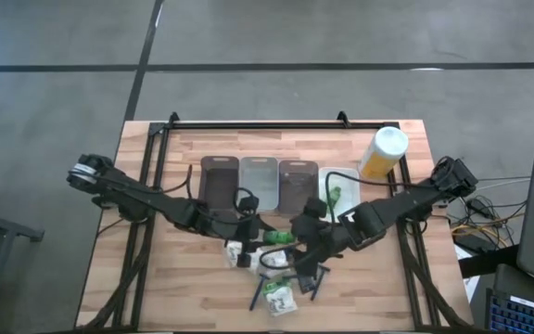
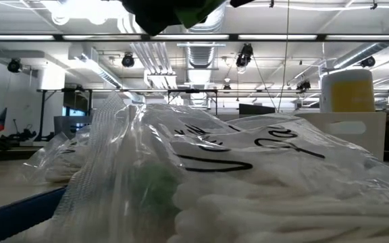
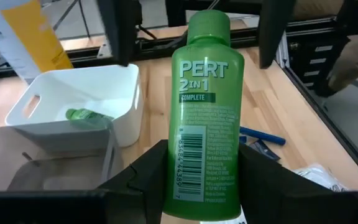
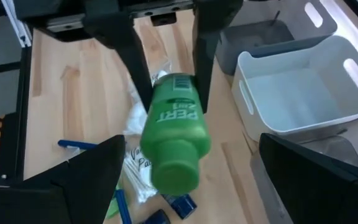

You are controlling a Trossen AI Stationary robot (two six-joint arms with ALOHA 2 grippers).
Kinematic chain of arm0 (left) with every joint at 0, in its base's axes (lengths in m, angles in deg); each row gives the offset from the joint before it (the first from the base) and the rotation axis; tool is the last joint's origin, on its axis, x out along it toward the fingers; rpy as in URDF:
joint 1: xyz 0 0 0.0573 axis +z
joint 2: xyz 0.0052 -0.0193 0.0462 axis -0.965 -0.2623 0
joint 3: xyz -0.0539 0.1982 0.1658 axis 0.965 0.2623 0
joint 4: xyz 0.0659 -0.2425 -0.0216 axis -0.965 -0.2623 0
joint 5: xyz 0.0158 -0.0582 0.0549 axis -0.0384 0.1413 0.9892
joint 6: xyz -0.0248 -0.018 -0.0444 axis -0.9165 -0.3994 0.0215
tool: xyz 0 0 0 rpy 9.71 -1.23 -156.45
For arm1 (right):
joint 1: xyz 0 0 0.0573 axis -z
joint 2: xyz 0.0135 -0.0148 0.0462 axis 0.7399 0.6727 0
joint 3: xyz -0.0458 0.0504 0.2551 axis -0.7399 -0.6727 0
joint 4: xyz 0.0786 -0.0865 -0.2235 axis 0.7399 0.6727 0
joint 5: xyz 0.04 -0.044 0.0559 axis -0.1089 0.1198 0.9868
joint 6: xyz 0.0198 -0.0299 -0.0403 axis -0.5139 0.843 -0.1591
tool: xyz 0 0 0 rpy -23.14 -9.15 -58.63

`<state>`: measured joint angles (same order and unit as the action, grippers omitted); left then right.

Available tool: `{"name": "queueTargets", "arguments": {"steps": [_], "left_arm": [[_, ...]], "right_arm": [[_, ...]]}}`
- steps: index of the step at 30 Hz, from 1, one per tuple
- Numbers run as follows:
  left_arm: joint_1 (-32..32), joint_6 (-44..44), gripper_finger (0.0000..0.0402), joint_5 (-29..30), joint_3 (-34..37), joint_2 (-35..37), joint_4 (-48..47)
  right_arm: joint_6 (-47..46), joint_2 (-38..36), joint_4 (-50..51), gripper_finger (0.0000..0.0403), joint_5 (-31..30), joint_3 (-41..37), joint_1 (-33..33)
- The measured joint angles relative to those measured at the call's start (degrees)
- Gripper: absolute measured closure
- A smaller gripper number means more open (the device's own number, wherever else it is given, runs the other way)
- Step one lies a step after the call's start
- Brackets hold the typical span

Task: Pick & Place Travel size toiletries
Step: Put the green shampoo into the white bin

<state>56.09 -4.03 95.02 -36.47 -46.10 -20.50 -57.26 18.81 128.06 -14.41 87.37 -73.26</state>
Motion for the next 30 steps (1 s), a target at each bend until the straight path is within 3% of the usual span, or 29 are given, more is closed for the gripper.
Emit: {"name": "queueTargets", "arguments": {"steps": [17,30], "left_arm": [[1.1,4.8,0.0243,-1.8,-3.0,-1.9,0.8],[1.9,6.7,0.0243,-2.4,-3.0,-2.2,1.4]], "right_arm": [[-0.7,0.0,-1.3,0.0038,2.8,-0.3,1.8],[-2.6,0.6,-0.9,0.0126,4.2,-0.3,2.0]]}}
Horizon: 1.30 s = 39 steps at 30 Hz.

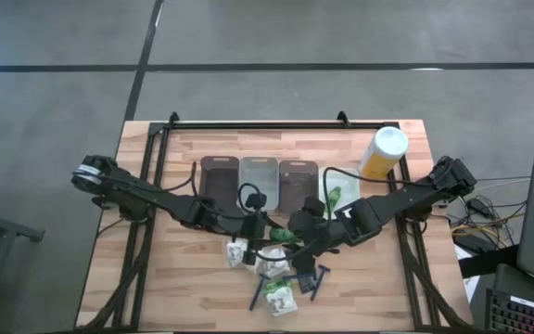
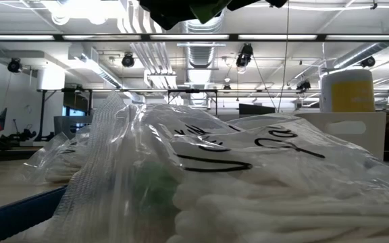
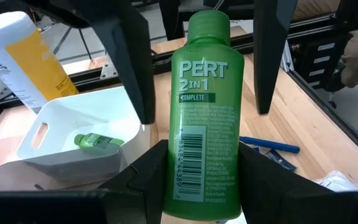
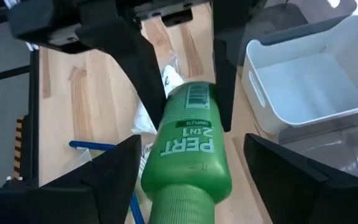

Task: Pick & Place Travel size toiletries
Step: Put the green shampoo into the white bin

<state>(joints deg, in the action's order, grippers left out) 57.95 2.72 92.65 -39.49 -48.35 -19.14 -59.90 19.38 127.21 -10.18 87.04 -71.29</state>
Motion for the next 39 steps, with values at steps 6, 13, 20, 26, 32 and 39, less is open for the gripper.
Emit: {"name": "queueTargets", "arguments": {"steps": [6,13,20,26,32,39], "left_arm": [[0.0,0.0,0.0242,-0.1,0.0,0.0,0.0],[0.2,0.0,0.0241,-0.5,0.0,0.0,-2.1],[0.3,0.1,0.0241,-0.9,0.0,0.0,-2.7],[0.3,-0.1,0.0241,-1.0,0.0,0.0,-2.4],[0.3,-3.2,0.0237,-1.3,0.0,0.0,-2.5],[0.3,-6.9,0.0183,-1.7,0.0,0.1,-3.0]], "right_arm": [[-0.6,1.1,0.4,0.0127,0.4,0.0,0.1],[-0.6,1.0,0.4,0.0142,0.3,0.0,0.2],[-1.3,1.0,0.4,0.0164,1.5,0.0,0.3],[-1.4,1.0,0.5,0.0205,2.0,0.0,0.3],[-1.7,1.0,0.9,0.0251,2.0,0.0,0.4],[-2.8,0.9,2.2,0.0251,2.1,0.0,0.3]]}}
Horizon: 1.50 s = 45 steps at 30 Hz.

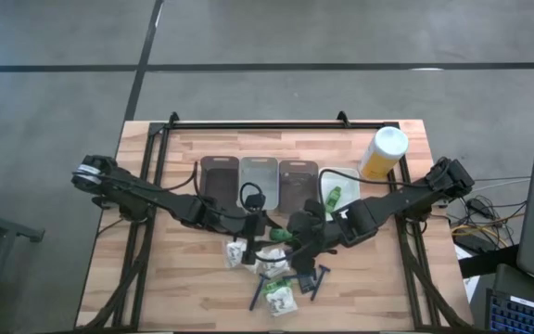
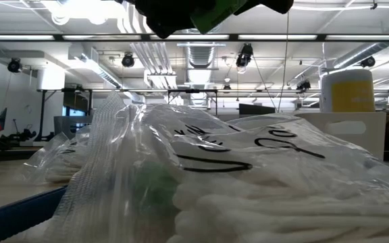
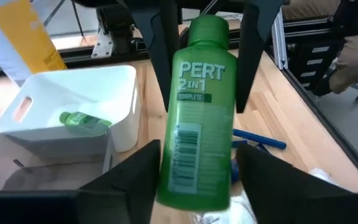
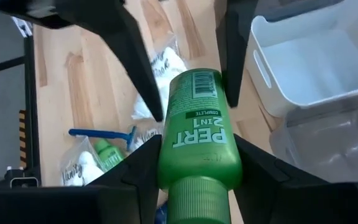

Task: Pick & Place Travel size toiletries
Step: Put the green shampoo into the white bin, then put the white cotton pack into the gray bin

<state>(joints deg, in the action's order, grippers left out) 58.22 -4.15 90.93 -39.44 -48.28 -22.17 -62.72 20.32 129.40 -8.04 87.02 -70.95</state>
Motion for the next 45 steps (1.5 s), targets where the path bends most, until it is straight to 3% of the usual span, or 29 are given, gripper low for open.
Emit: {"name": "queueTargets", "arguments": {"steps": [5,9,16,20,28,32,45], "left_arm": [[0.0,-1.5,0.0127,0.8,0.0,0.5,-4.8],[0.0,-6.0,0.0094,2.3,0.0,1.9,-13.2],[-0.2,-11.8,0.0090,2.6,0.8,2.7,-23.4],[-0.2,-14.5,0.0095,2.0,3.3,3.0,-24.4],[-2.3,-17.8,0.0096,-1.6,7.7,5.5,-26.7],[-3.9,-16.2,0.0097,-3.1,9.1,6.1,-26.7],[-5.4,-15.3,0.0096,-7.2,15.1,6.0,-26.4]], "right_arm": [[-7.4,-0.1,7.8,0.0252,1.0,0.0,-0.1],[-17.2,-0.9,19.9,0.0255,1.1,0.0,-0.4],[-38.2,-5.2,39.5,0.0251,1.0,-2.4,0.9],[-44.3,-9.6,36.4,0.0254,0.8,-9.8,4.5],[-44.5,-13.4,21.0,0.0242,-0.6,-26.0,14.5],[-46.0,-13.5,19.7,0.0229,-4.7,-28.7,15.9],[-41.3,-12.9,14.4,0.0126,-4.8,-29.0,15.8]]}}
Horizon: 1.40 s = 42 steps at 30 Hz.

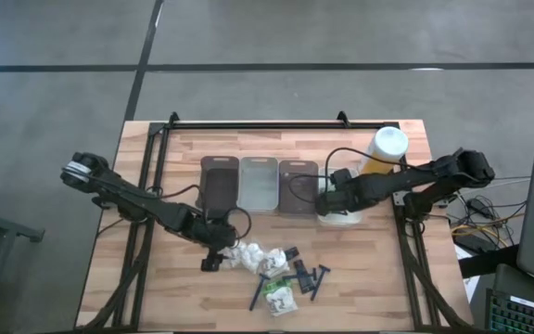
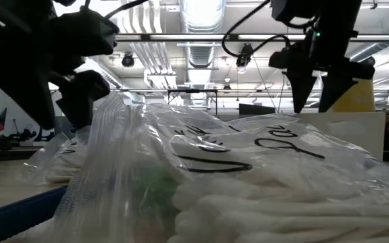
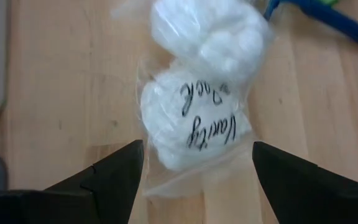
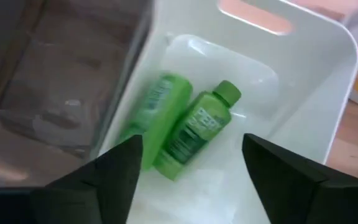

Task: Pick & Place Travel size toiletries
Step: Put the white cotton pack into the gray bin

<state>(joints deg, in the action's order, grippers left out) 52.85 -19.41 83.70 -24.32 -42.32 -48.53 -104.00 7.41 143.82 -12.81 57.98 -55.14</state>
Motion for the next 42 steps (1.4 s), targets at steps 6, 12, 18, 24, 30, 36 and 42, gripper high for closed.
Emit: {"name": "queueTargets", "arguments": {"steps": [6,12,18,24,30,36,42], "left_arm": [[0.0,0.0,0.0096,0.0,2.1,0.0,3.4],[0.4,-3.0,0.0096,0.1,6.1,0.0,10.7],[0.6,-8.5,0.0096,1.5,7.6,0.0,7.4],[0.6,-11.7,0.0096,1.4,6.3,1.2,5.0],[1.0,-11.4,0.0096,-6.4,8.1,-0.5,11.6],[1.6,-11.0,0.0105,-9.6,8.4,-1.5,12.9],[1.8,-10.5,0.0156,-11.3,8.4,-1.7,14.7]], "right_arm": [[2.4,-0.2,1.0,0.0088,0.0,5.4,-4.3],[-4.2,0.1,1.4,0.0074,-0.4,10.2,-10.7],[-11.9,0.1,1.2,0.0079,-2.4,10.6,-15.8],[-15.7,0.1,1.4,0.0087,-2.4,9.0,-17.2],[-15.5,0.1,1.2,0.0088,-2.6,8.7,-17.2],[-15.0,0.1,1.2,0.0077,-2.7,8.4,-17.2],[-13.9,0.1,1.0,0.0077,-2.7,7.5,-17.2]]}}
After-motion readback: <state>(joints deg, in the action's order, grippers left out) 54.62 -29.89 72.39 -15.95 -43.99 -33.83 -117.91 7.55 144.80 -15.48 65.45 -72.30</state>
